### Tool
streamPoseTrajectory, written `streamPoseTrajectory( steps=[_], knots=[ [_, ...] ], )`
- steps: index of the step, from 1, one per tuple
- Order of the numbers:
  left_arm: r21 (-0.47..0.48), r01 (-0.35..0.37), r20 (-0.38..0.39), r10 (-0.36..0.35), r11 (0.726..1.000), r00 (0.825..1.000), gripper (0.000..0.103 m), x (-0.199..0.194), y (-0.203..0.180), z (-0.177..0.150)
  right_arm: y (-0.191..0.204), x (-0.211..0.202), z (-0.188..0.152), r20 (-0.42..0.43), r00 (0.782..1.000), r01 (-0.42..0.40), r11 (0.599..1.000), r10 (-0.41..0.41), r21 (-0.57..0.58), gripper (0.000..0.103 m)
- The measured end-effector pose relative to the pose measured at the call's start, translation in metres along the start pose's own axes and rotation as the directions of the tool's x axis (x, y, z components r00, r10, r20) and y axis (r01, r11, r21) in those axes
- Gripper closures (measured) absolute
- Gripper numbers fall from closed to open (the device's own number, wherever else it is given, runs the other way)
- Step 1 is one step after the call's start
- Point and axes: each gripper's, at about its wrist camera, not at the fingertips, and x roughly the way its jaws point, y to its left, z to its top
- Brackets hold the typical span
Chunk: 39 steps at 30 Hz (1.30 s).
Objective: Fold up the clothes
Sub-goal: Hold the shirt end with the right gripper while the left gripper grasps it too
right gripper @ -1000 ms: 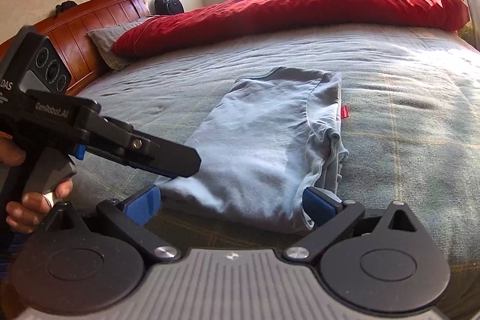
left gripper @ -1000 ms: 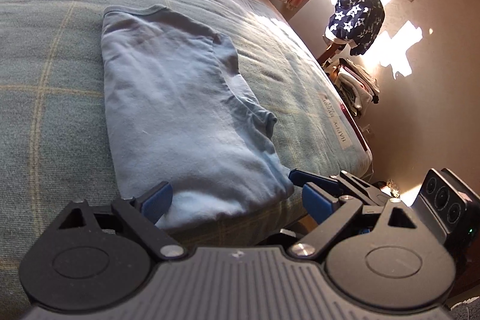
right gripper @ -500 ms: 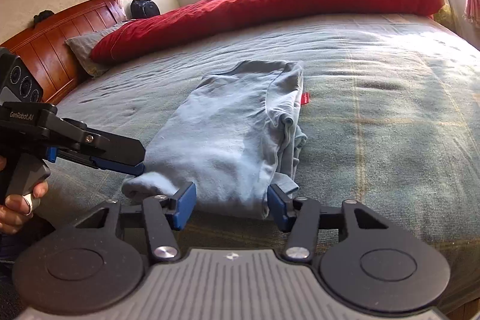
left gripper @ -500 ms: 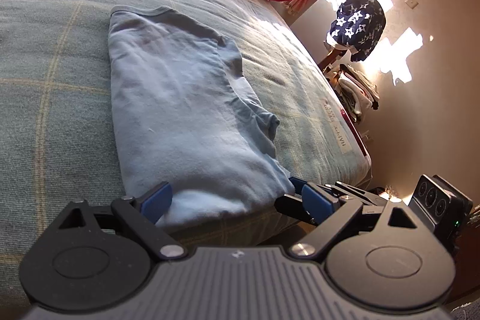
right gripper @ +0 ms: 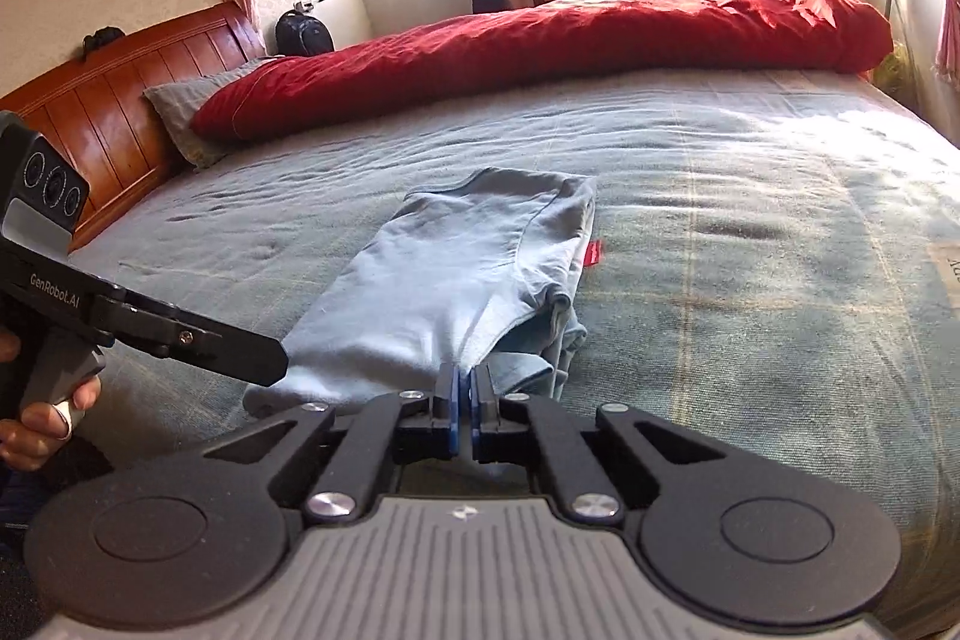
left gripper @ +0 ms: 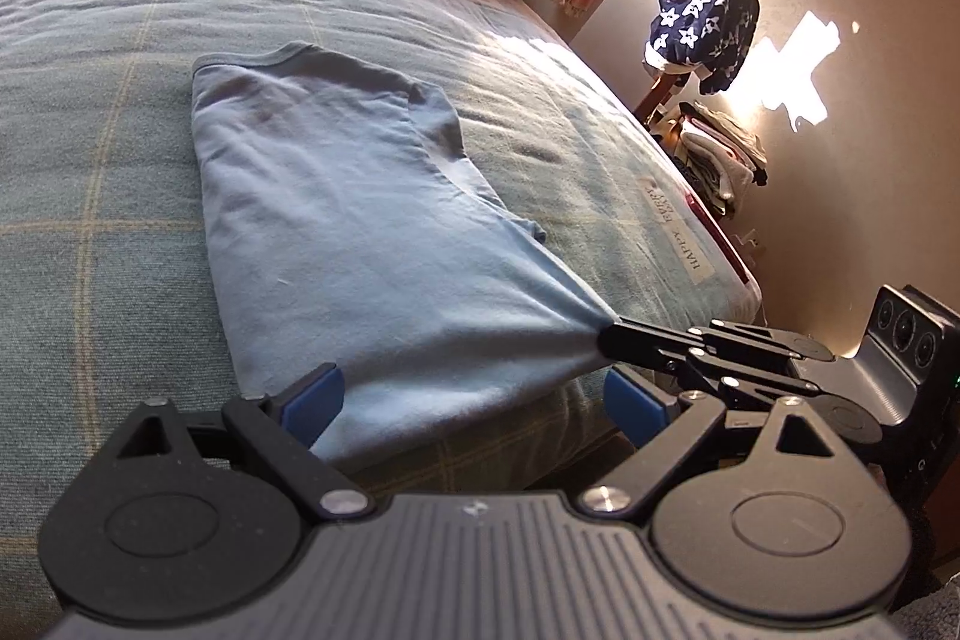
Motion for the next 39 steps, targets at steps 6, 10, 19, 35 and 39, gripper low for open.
streamPoseTrajectory(
  steps=[6, 10, 19, 35, 39],
  knots=[
    [-0.002, -0.015, -0.040, 0.015, 1.000, 0.999, 0.010, 0.014, 0.003, -0.006, -0.025, 0.018, -0.025, -0.104, 0.994, 0.042, 0.994, -0.031, 0.097, 0.100],
    [-0.008, -0.011, -0.037, 0.010, 1.000, 0.999, 0.010, 0.012, 0.004, -0.004, -0.034, 0.003, -0.021, -0.051, 0.999, 0.021, 0.989, -0.014, 0.143, 0.095],
    [-0.002, -0.028, -0.032, 0.028, 1.000, 0.999, 0.010, 0.010, 0.000, -0.005, -0.038, 0.037, 0.003, -0.046, 0.997, -0.047, 0.978, 0.057, 0.202, 0.080],
    [-0.077, -0.107, 0.060, 0.112, 0.991, 0.992, 0.010, -0.015, 0.034, 0.018, -0.093, 0.036, 0.015, 0.003, 0.984, -0.162, 0.892, 0.178, 0.422, 0.039],
    [-0.186, -0.127, 0.060, 0.141, 0.974, 0.988, 0.012, -0.009, 0.062, 0.031, -0.109, 0.058, 0.036, -0.052, 0.980, -0.150, 0.882, 0.193, 0.447, 0.036]
  ],
)
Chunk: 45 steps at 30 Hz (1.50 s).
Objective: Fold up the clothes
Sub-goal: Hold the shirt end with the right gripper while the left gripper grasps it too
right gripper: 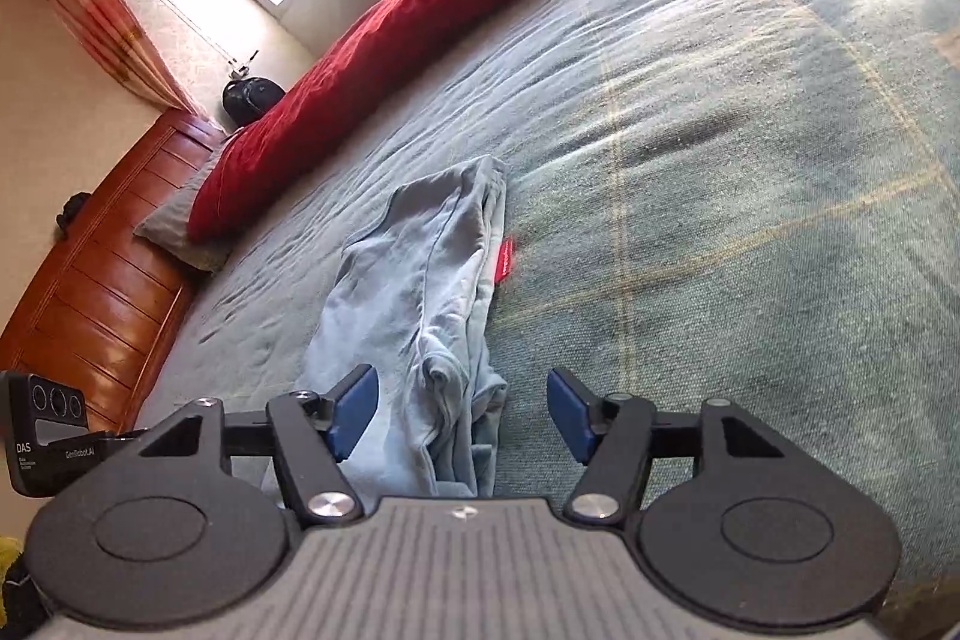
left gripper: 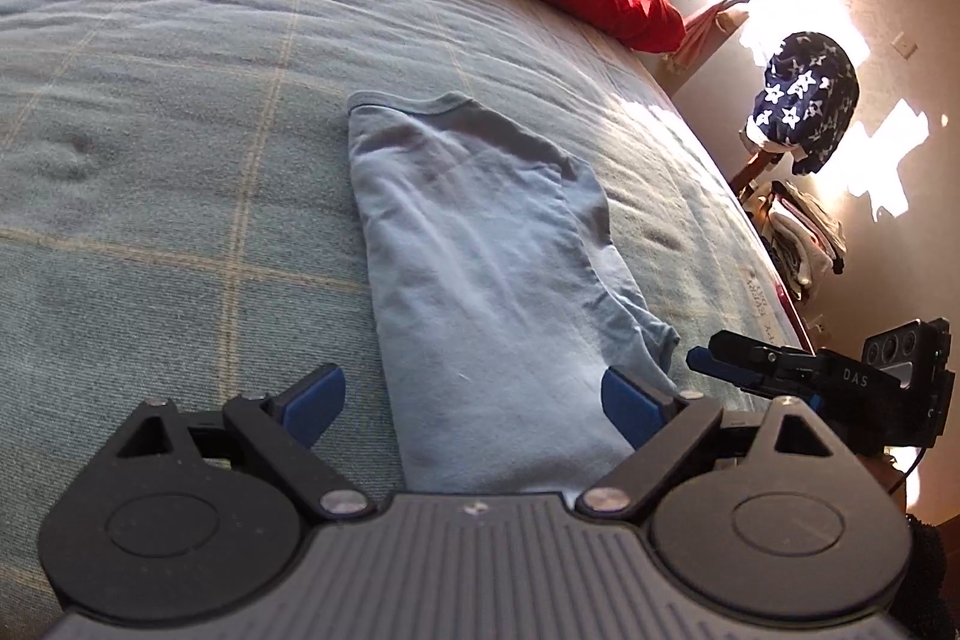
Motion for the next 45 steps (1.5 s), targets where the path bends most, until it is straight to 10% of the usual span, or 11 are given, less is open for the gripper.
streamPoseTrajectory(
  steps=[12, 38, 45],
  knots=[
    [-0.222, 0.106, -0.072, -0.125, 0.969, 0.990, 0.022, 0.051, 0.054, 0.038, -0.033, 0.066, 0.045, -0.117, 0.985, -0.109, 0.979, 0.130, 0.175, 0.035],
    [-0.207, 0.246, -0.115, -0.273, 0.947, 0.955, 0.024, 0.107, 0.047, 0.069, -0.015, 0.123, 0.054, -0.215, 0.941, -0.223, 0.958, 0.260, 0.180, 0.035],
    [-0.180, 0.206, -0.106, -0.227, 0.962, 0.968, 0.055, 0.094, 0.055, 0.059, -0.014, 0.112, 0.038, -0.221, 0.955, -0.172, 0.977, 0.197, 0.128, 0.067]
  ],
)
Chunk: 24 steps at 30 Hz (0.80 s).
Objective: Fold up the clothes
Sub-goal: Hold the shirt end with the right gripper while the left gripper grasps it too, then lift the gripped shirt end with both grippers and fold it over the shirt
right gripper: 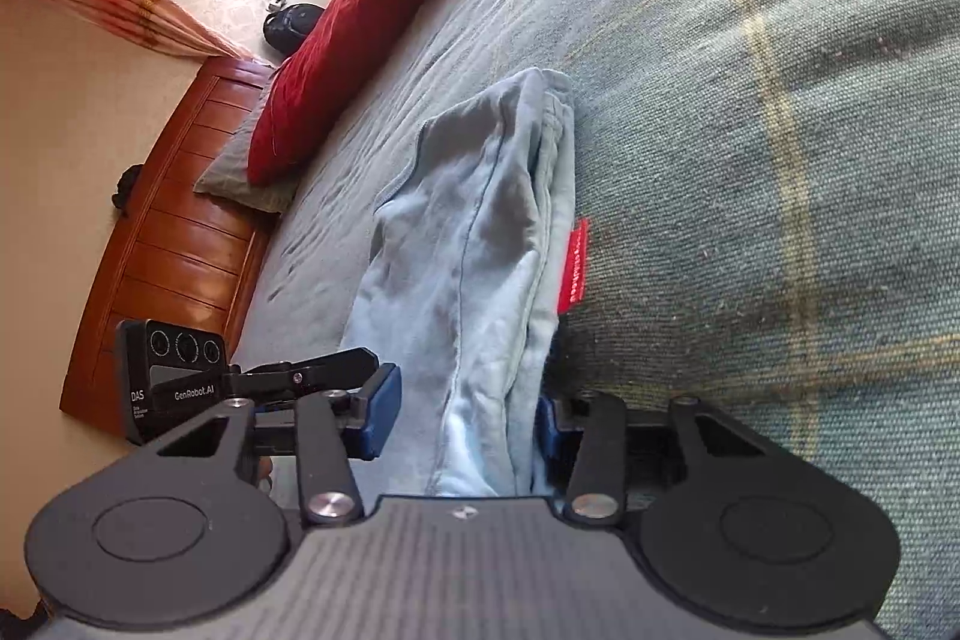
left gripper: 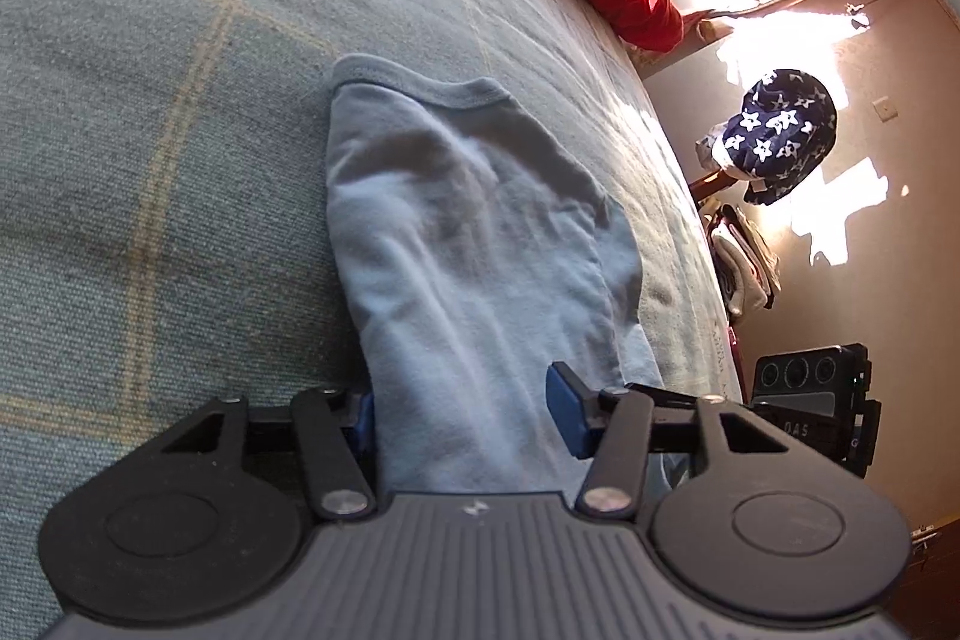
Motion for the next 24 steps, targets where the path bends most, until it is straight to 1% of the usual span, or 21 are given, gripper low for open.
streamPoseTrajectory(
  steps=[1, 3, 4, 5, 7, 8, 10, 12, 13, 14, 16, 21, 24],
  knots=[
    [-0.021, -0.010, 0.003, 0.010, 1.000, 1.000, 0.058, 0.000, 0.002, 0.003, 0.000, 0.003, 0.002, 0.000, 1.000, 0.022, 1.000, -0.022, 0.002, 0.083],
    [0.034, -0.098, 0.008, 0.098, 0.995, 0.995, 0.078, 0.001, -0.008, 0.001, 0.003, 0.007, 0.001, 0.005, 0.999, 0.045, 0.999, -0.045, -0.022, 0.088],
    [0.076, -0.135, 0.018, 0.134, 0.988, 0.991, 0.079, 0.001, -0.016, -0.002, 0.006, 0.008, -0.001, 0.014, 0.998, 0.061, 0.997, -0.060, -0.046, 0.089],
    [0.118, -0.171, 0.030, 0.169, 0.978, 0.985, 0.082, 0.001, -0.024, -0.005, 0.015, 0.007, -0.004, 0.027, 0.995, 0.094, 0.991, -0.092, -0.091, 0.088],
    [0.187, -0.243, 0.056, 0.237, 0.952, 0.970, 0.083, 0.001, -0.041, -0.010, 0.035, 0.007, -0.012, 0.058, 0.984, 0.174, 0.967, -0.166, -0.188, 0.088],
    [0.216, -0.275, 0.069, 0.266, 0.937, 0.961, 0.084, 0.002, -0.050, -0.012, 0.047, 0.007, -0.016, 0.077, 0.975, 0.220, 0.946, -0.207, -0.238, 0.088],
    [0.284, -0.330, 0.098, 0.315, 0.900, 0.944, 0.086, 0.004, -0.067, -0.017, 0.070, 0.011, -0.025, 0.119, 0.951, 0.309, 0.887, -0.286, -0.343, 0.088],
    [0.324, -0.345, 0.114, 0.326, 0.881, 0.938, 0.089, 0.002, -0.078, -0.020, 0.083, 0.009, -0.031, 0.138, 0.945, 0.327, 0.861, -0.296, -0.390, 0.088],
    [0.337, -0.345, 0.119, 0.324, 0.876, 0.939, 0.089, -0.001, -0.080, -0.020, 0.090, 0.008, -0.033, 0.148, 0.942, 0.334, 0.848, -0.300, -0.412, 0.088],
    [0.336, -0.339, 0.122, 0.316, 0.879, 0.941, 0.090, -0.007, -0.079, -0.020, 0.096, 0.007, -0.036, 0.158, 0.940, 0.342, 0.834, -0.304, -0.433, 0.088],
    [0.334, -0.324, 0.126, 0.299, 0.885, 0.946, 0.091, -0.017, -0.080, -0.020, 0.104, 0.005, -0.036, 0.158, 0.946, 0.326, 0.837, -0.285, -0.441, 0.088],
    [0.336, -0.326, 0.149, 0.291, 0.884, 0.945, 0.092, -0.033, -0.090, -0.020, 0.128, 0.002, -0.034, 0.166, 0.952, 0.305, 0.831, -0.257, -0.465, 0.088],
    [0.334, -0.334, 0.166, 0.294, 0.882, 0.941, 0.092, -0.047, -0.090, -0.020, 0.143, 0.005, -0.036, 0.165, 0.956, 0.294, 0.824, -0.244, -0.484, 0.088]
  ],
)
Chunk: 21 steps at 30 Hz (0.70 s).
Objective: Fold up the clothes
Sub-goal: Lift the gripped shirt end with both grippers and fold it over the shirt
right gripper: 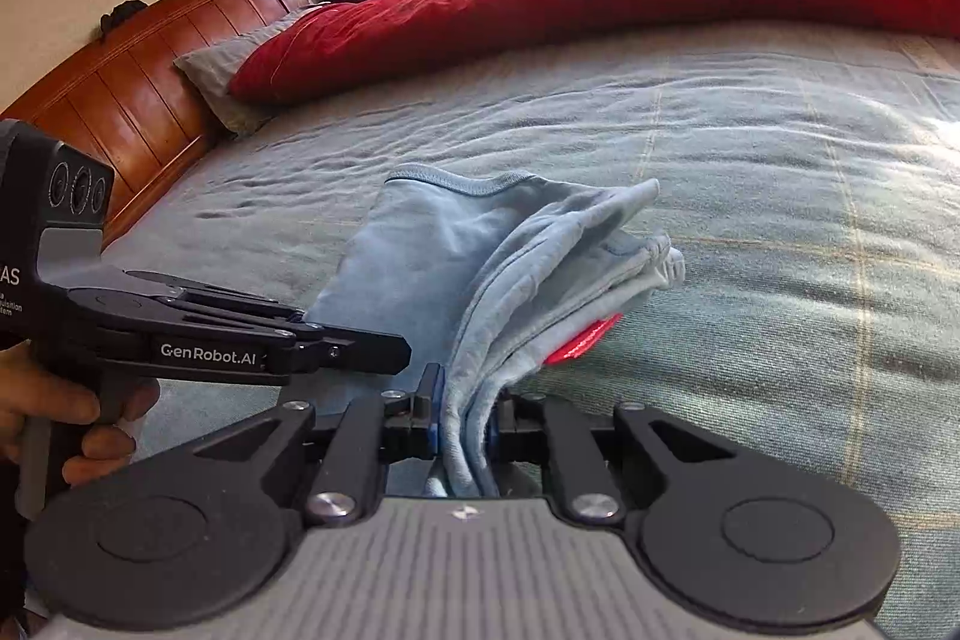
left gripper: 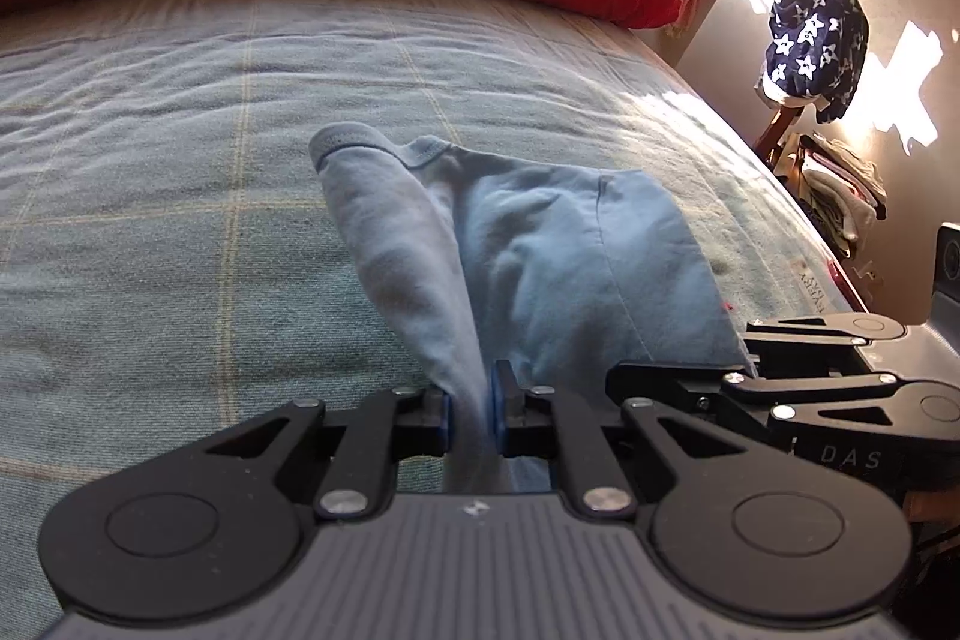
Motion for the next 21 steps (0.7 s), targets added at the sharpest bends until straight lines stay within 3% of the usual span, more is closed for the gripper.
streamPoseTrajectory(
  steps=[12, 17, 21],
  knots=[
    [-0.074, -0.073, 0.117, 0.081, 0.995, 0.990, 0.099, -0.075, 0.058, -0.012, 0.089, 0.023, 0.029, -0.021, 0.994, -0.111, 0.988, 0.109, -0.110, 0.088],
    [-0.121, -0.147, 0.161, 0.165, 0.982, 0.973, 0.099, -0.120, 0.099, -0.022, 0.139, 0.044, 0.040, -0.052, 0.984, -0.175, 0.970, 0.169, -0.167, 0.088],
    [-0.167, -0.231, 0.188, 0.261, 0.959, 0.947, 0.099, -0.160, 0.134, -0.030, 0.187, 0.069, 0.050, -0.082, 0.967, -0.253, 0.946, 0.241, -0.204, 0.088]
  ],
)
